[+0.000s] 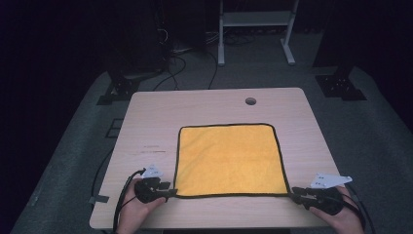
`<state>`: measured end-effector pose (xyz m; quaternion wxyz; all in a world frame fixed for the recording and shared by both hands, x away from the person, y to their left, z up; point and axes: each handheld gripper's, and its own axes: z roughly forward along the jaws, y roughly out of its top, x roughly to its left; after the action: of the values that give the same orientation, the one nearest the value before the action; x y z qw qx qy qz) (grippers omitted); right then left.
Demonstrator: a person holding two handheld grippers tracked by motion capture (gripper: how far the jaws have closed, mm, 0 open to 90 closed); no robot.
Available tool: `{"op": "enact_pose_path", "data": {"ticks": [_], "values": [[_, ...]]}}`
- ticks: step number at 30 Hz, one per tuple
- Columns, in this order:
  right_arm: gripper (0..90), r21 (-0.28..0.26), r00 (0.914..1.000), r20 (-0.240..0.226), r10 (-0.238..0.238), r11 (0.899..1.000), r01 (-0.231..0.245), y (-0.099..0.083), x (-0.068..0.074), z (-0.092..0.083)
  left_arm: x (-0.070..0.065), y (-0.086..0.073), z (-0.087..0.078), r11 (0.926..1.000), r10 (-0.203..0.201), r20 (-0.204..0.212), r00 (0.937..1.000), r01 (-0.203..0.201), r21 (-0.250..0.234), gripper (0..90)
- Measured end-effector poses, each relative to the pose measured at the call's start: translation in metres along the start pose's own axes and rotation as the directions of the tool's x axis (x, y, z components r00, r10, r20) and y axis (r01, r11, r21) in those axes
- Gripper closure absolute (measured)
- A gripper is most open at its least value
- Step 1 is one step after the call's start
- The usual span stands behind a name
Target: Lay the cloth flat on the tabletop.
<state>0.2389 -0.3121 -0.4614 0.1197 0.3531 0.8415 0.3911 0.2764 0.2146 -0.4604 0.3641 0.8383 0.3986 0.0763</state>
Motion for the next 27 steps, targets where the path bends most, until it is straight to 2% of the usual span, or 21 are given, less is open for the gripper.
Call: {"op": "enact_pose_path", "data": {"ticks": [1, 2, 4, 7, 9, 11, 15, 17, 19, 23, 27], "values": [[60.0, -0.047, 0.9999, -0.005, 0.012, 0.999, -0.012, 0.001, -0.003, -0.003, 0.001, 0.000, -0.001, 1.0000, 0.002, 0.000, 1.0000, -0.002, -0.008, 46.7], [60.0, -0.047, 0.9999, -0.005, 0.012, 0.999, -0.012, 0.001, -0.003, -0.003, 0.003, 0.000, -0.002, 0.9996, 0.000, -0.001, 1.0000, 0.000, -0.027, 46.7], [55.1, -0.092, 0.9998, 0.000, 0.021, 0.996, -0.021, 0.005, -0.006, -0.006, 0.004, 0.000, -0.004, 0.9991, 0.003, -0.007, 1.0000, -0.004, -0.041, 43.6], [49.3, -0.129, 0.9981, 0.047, 0.040, 0.991, -0.033, 0.011, -0.012, -0.005, 0.008, 0.003, -0.004, 0.9980, 0.009, -0.014, 0.9999, -0.010, -0.063, 41.5], [46.7, -0.131, 0.9942, 0.092, 0.057, 0.990, -0.044, 0.017, -0.023, 0.002, 0.008, 0.004, -0.004, 0.9962, 0.042, -0.041, 0.9983, -0.045, -0.075, 40.1], [46.2, -0.126, 0.9927, 0.100, 0.066, 0.991, -0.053, 0.019, -0.027, 0.006, 0.009, 0.006, -0.004, 0.9923, 0.069, -0.065, 0.9955, -0.076, -0.098, 39.2], [45.0, -0.117, 0.9836, 0.150, 0.101, 0.990, -0.084, 0.025, -0.045, 0.018, 0.014, 0.012, -0.004, 0.9891, 0.063, -0.077, 0.9950, -0.073, -0.128, 39.3], [44.5, -0.118, 0.9776, 0.177, 0.114, 0.989, -0.094, 0.028, -0.053, 0.022, 0.018, 0.015, -0.003, 0.9922, 0.053, -0.092, 0.9944, -0.062, -0.108, 39.4], [44.4, -0.108, 0.9704, 0.201, 0.134, 0.988, -0.114, 0.032, -0.064, 0.028, 0.020, 0.018, -0.001, 0.9928, 0.029, -0.099, 0.9947, -0.040, -0.113, 39.0], [43.5, -0.091, 0.9570, 0.248, 0.151, 0.987, -0.132, 0.035, -0.079, 0.039, 0.027, 0.024, 0.005, 0.9931, 0.018, -0.113, 0.9934, -0.031, -0.113, 36.8], [43.7, -0.080, 0.9471, 0.261, 0.187, 0.982, -0.172, 0.033, -0.092, 0.050, 0.037, 0.031, 0.013, 0.9945, 0.013, -0.118, 0.9929, -0.026, -0.102, 34.6]]}}
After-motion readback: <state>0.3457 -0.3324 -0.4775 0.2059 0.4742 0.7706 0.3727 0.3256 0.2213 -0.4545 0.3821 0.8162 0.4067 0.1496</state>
